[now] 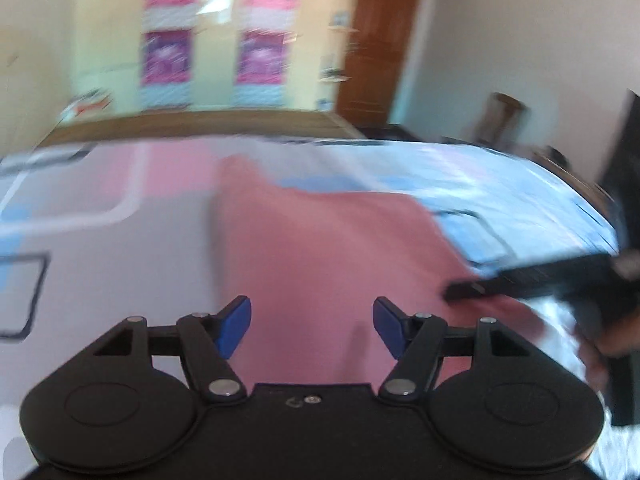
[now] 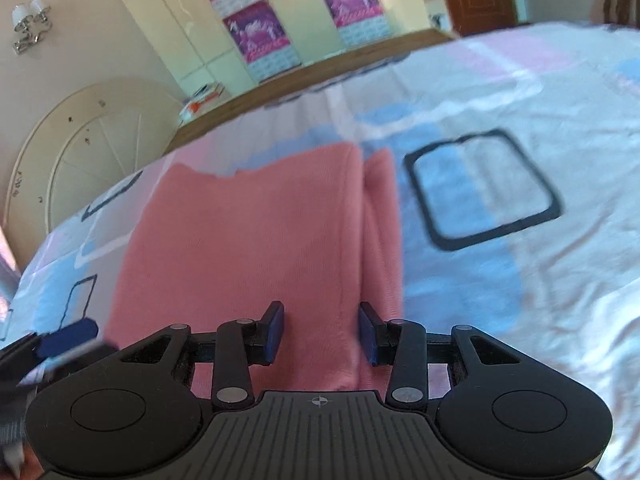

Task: Fold small clothes

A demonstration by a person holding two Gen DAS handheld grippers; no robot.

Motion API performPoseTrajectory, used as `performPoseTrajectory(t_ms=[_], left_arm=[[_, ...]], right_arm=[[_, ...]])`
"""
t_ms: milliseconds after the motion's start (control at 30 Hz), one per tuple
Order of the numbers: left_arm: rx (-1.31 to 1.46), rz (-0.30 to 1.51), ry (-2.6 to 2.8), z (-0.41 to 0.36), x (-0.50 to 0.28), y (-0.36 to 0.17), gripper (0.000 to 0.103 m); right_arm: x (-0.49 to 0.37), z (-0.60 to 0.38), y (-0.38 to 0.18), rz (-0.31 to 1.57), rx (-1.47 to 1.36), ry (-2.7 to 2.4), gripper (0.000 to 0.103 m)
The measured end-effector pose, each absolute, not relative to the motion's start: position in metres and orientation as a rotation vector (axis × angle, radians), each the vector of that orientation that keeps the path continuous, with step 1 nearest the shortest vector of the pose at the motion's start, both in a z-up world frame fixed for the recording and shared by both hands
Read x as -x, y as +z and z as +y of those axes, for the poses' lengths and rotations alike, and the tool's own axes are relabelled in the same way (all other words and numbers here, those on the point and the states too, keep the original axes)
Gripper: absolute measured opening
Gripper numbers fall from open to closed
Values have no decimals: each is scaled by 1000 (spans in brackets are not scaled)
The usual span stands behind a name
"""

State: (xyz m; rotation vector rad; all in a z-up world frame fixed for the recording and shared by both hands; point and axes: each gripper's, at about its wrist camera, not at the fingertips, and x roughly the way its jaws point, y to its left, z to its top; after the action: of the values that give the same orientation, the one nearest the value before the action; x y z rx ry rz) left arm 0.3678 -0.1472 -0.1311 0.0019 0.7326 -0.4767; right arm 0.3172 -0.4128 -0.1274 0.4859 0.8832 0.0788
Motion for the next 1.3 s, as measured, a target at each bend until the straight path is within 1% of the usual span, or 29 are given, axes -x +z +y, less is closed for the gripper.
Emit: performPoseTrajectory(t_ms=[33,67,100,167,200,333,467,533,567,600,633,700,767,867,1033,1067,1233,1267,1300], left_arm=[[22,750,-449,-141,-376,-135,66],[55,772,-436,-136,-384,-138,69],[84,789,-435,-133,-392,-142,71],[107,798,-428,-131,-397,-143,71],[114,799,-429,-133,-399,-143,69],[138,804,-464,-147,-399,-143,69],[108,819,-466,-157,-394,-153,72],[116,848,-453,-154,-396,-159,73],[139,863,-452,-150,-395,-159,73],[156,870,-452,-146,-396,-157,73],[163,868,-450,-143,-397,-154,72],[173,837,-449,-139,-397,-143,71],[173,825,-457,-139,-403,-136,71],[178,831,-461,-145,-422,-132,71],[195,853,-431,-158,-459,-140,71],[195,855,-424,-160,-463,-143,72],[199,856,-390,-160,-480,-155,72],[203,855,-384,-158,-482,-158,73],[206,853,-378,-157,-482,-160,73]], right_arm=[[-320,-410,-130,899,-484,87,40],[-322,-406,-133,915,-471,87,33],[-323,-404,-134,918,-453,86,13],[-323,-407,-133,908,-448,93,12],[-319,-406,-126,884,-415,89,11],[-299,-408,-104,802,-293,41,11],[-291,-415,-125,867,-272,4,11],[-286,-414,-128,860,-275,-3,12],[-284,-416,-127,858,-300,3,14],[-286,-418,-125,861,-326,7,19],[-286,-421,-121,857,-348,10,22],[-287,-428,-111,825,-365,16,29],[-293,-436,-104,808,-397,20,33],[-312,-444,-104,809,-445,11,34],[-353,-450,-112,817,-490,-4,35],[-361,-450,-114,825,-491,-3,36],[-393,-451,-132,863,-496,-3,35],[-396,-451,-134,859,-502,-2,31],[-397,-451,-135,852,-501,5,18]])
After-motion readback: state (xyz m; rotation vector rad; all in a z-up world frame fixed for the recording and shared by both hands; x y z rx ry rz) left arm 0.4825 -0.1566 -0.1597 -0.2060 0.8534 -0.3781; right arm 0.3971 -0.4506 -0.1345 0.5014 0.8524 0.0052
